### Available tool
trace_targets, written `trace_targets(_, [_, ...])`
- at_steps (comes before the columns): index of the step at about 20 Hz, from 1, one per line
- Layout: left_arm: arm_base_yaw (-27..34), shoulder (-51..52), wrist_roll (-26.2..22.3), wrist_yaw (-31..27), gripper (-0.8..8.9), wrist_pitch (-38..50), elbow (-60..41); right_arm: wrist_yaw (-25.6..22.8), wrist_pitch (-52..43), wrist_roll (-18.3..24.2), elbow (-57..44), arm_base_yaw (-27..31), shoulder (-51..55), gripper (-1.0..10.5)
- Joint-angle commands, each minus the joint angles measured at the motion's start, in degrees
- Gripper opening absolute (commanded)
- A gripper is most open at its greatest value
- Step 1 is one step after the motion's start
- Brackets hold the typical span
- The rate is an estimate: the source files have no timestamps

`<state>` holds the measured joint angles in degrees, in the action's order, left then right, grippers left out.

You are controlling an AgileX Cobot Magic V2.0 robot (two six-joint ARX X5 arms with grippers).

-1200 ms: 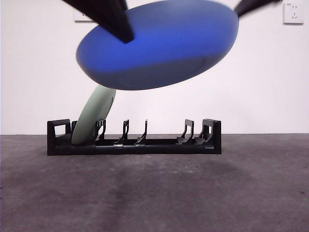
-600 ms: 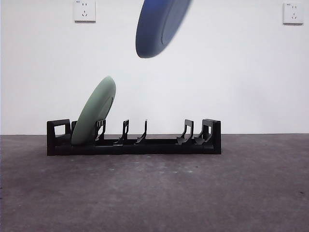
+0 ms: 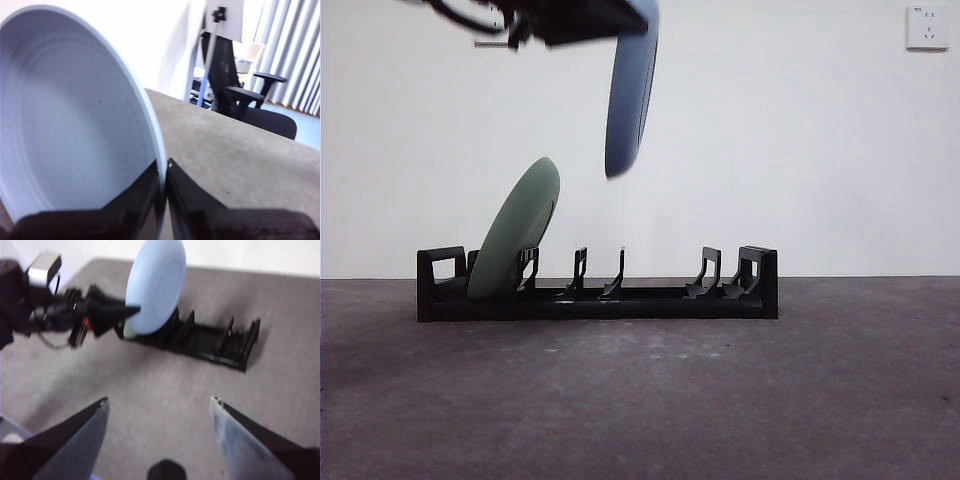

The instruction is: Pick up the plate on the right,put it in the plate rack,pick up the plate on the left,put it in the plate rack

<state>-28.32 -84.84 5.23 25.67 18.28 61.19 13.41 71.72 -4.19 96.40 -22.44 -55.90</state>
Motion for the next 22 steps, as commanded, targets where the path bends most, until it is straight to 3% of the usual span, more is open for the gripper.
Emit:
trace_targets(1, [1.27, -2.78, 4.13, 0.24, -0.08, 4.44, 0.11, 0.04, 1.33, 1.31, -0.24, -0.04, 0.26, 3.5])
trace_targets(10, [5.35, -12.09, 6.69, -0.11, -0.08, 9.73, 0.11, 0.04, 3.48, 1.86, -0.24, -0.04, 0.26, 3.5])
trace_targets(19, [5.79, -18.36, 4.13, -0.24, -0.08, 9.44, 0.11, 0.04, 3.96, 2.91, -0.85, -0.04, -0.22, 3.4])
trace_targets(22, [5.79, -18.78, 1.97, -4.04, -0.08, 7.63, 0.11, 0.02, 4.42, 2.99, -0.90, -0.04, -0.22, 3.4])
